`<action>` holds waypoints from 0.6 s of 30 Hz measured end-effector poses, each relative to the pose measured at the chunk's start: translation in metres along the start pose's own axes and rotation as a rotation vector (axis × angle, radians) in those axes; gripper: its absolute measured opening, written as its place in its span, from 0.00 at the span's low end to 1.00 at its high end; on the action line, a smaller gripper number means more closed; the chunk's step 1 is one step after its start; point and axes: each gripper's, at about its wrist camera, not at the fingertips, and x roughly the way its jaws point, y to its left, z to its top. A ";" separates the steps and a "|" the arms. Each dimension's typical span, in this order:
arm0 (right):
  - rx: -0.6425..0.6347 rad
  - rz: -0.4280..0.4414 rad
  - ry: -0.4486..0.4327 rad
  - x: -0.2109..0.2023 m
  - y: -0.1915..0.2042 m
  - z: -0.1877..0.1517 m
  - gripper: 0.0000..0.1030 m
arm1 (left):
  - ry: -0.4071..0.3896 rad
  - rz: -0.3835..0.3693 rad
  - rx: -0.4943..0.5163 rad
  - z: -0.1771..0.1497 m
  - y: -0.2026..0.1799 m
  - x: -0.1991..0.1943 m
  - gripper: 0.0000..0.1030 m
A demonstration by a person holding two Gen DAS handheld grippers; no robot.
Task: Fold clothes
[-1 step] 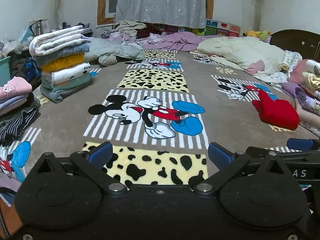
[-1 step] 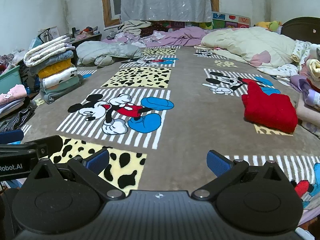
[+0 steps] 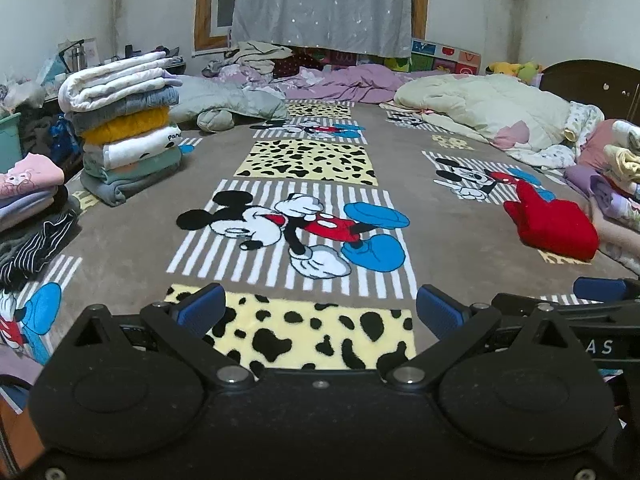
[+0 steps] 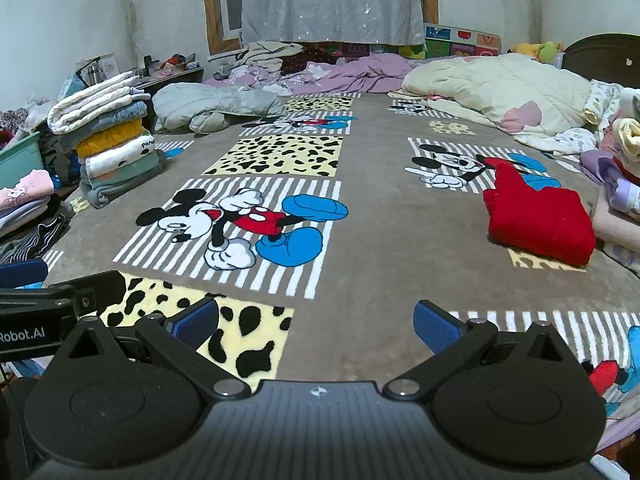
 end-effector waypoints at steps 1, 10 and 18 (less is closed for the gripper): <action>0.000 0.001 0.000 0.000 0.000 0.000 1.00 | 0.002 0.001 -0.002 0.000 -0.001 0.001 1.00; -0.016 -0.004 -0.026 -0.002 -0.002 0.000 1.00 | 0.009 -0.002 -0.040 0.001 0.004 0.000 1.00; -0.008 -0.003 -0.022 -0.002 0.002 0.000 1.00 | 0.012 -0.008 -0.047 0.002 0.009 0.000 1.00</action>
